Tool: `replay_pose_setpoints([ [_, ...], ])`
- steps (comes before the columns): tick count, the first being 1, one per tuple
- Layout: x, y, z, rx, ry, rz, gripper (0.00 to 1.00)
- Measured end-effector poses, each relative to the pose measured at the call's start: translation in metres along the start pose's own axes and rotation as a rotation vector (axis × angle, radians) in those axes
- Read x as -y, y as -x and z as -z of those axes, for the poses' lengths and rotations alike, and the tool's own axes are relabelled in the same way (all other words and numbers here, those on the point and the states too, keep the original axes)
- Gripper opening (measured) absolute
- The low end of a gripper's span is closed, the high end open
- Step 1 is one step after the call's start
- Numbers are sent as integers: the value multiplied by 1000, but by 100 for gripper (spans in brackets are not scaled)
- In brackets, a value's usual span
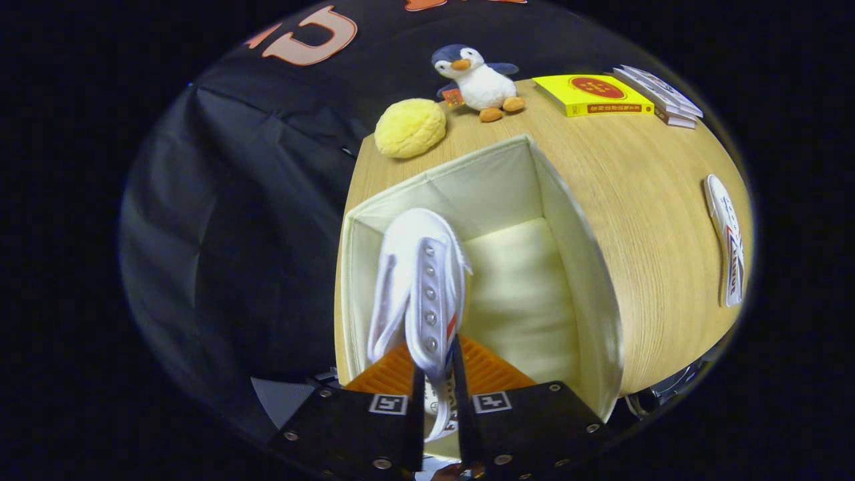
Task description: Open the storage box then place both shoes into the box .Put the left shoe in first, then the right shoe, with the right side of both shoes facing outward in a uniform manner.
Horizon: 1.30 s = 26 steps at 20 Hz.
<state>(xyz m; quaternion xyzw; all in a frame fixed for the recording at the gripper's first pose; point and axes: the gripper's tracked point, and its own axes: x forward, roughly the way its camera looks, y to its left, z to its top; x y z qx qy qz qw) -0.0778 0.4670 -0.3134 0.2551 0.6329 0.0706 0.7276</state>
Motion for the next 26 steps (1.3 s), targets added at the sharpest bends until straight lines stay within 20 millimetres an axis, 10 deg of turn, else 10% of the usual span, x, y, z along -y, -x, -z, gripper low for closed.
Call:
replay_pose_setpoints([
  [4,-17,12,-8,25,78,-111,71],
  [10,31,77,-38,173,173,-139,93],
  [14,114,123,-68,301,198,-64,95],
  [18,246,159,-82,374,158,146,95],
  [22,360,178,-73,367,60,312,93],
  [26,428,173,-53,309,-5,379,86],
])
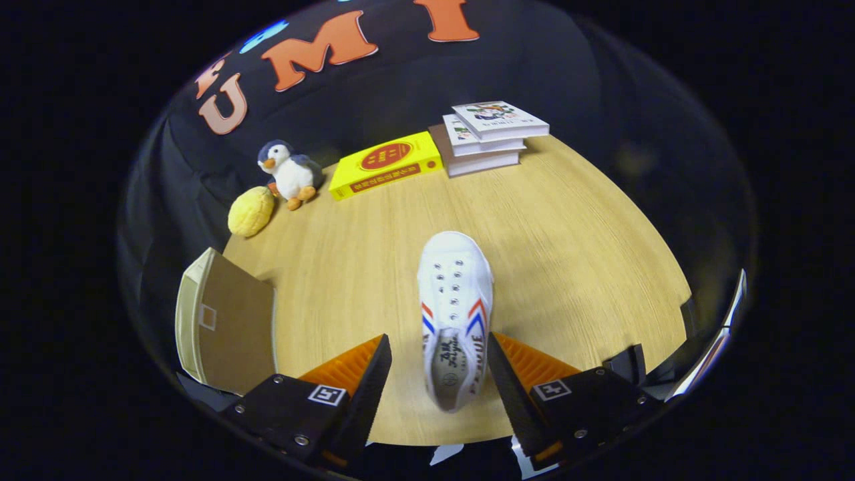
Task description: Open the storage box then place both shoes into the box .Put the left shoe in first, then the right shoe, with the right side of both shoes facing outward in a uniform manner.
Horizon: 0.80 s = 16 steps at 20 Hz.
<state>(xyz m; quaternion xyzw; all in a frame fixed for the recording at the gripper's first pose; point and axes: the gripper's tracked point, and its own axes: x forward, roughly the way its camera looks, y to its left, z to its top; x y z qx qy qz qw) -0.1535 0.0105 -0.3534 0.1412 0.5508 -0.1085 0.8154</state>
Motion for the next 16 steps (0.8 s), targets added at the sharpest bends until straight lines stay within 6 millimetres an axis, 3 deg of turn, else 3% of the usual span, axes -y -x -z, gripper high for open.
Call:
replay_pose_setpoints([
  [5,23,-31,26,-76,21,10,77],
  [9,31,-56,29,-104,31,1,67],
  [11,23,-59,31,-121,3,-48,54],
  [12,21,-58,31,-132,-10,-62,41],
  [15,24,-60,29,-137,-51,-65,28],
  [16,25,-58,29,-136,-66,-66,18],
])
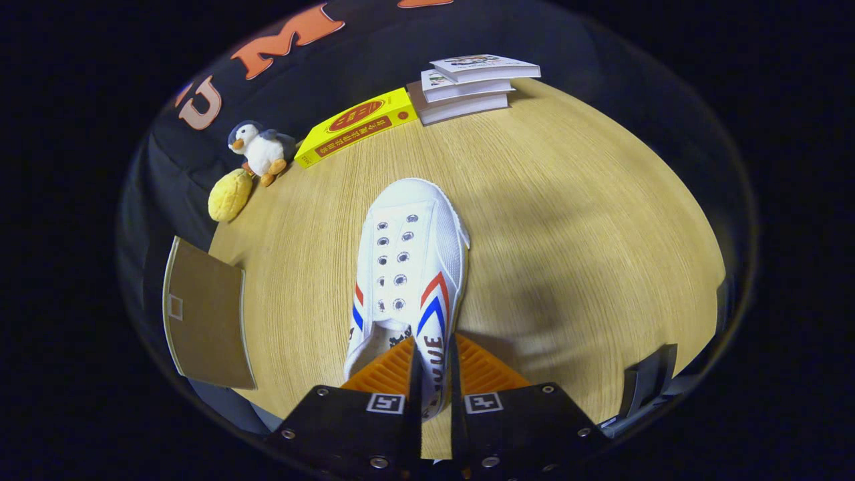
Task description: Open the storage box then place both shoes into the box .Put the left shoe in first, then the right shoe, with the right side of both shoes facing outward in a uniform manner.
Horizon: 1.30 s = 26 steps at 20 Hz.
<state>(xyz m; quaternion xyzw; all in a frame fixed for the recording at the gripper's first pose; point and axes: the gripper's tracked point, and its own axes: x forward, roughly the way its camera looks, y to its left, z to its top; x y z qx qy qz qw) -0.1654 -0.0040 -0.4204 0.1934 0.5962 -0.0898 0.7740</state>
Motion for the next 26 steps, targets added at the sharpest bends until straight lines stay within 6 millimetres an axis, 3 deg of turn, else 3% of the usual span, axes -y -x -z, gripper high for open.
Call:
replay_pose_setpoints([
  [2,0,5,-4,15,-32,4,7],
  [6,-22,26,-18,59,-52,-47,3],
  [14,-103,64,-47,167,-19,-162,1],
  [21,-207,114,-68,243,113,-279,1],
  [26,-297,134,-48,224,224,-388,1],
])
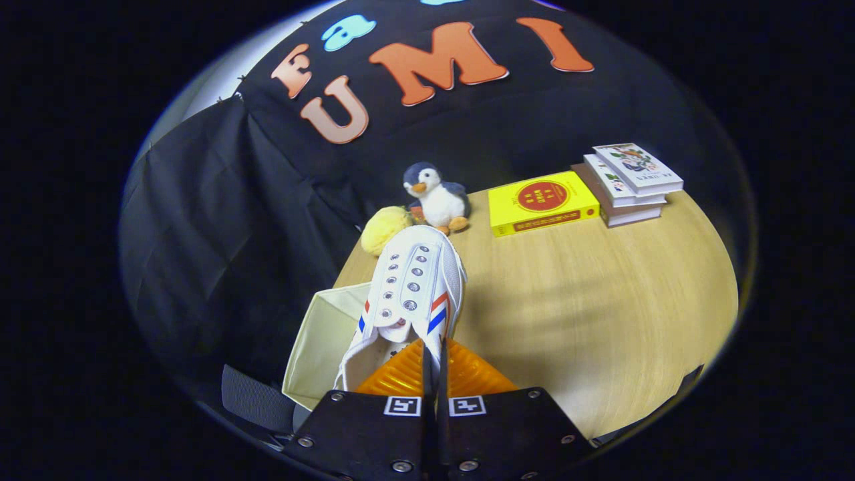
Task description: Open the storage box then place both shoes into the box .Put the left shoe in first, then the right shoe, with the right side of both shoes facing outward in a uniform manner.
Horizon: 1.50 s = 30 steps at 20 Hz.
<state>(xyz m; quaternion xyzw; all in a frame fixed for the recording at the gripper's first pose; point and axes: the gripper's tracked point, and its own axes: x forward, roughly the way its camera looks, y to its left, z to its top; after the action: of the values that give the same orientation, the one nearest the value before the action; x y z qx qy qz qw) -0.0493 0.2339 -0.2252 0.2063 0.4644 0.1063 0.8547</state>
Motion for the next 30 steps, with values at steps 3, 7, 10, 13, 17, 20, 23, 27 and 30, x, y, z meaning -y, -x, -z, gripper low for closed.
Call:
replay_pose_setpoints([
  [3,-51,-16,13,-34,61,-64,1],
  [7,-95,-40,36,-89,106,-109,1],
  [10,-116,-55,39,-89,127,-130,1],
  [13,-135,-60,25,-61,106,-172,1],
  [17,-122,-52,8,-17,84,-174,3],
  [20,-91,-37,-10,42,83,-129,23],
  [23,-58,-19,-30,114,94,-72,39],
  [27,-13,10,-61,228,126,9,59],
  [30,17,34,-80,313,149,62,69],
])
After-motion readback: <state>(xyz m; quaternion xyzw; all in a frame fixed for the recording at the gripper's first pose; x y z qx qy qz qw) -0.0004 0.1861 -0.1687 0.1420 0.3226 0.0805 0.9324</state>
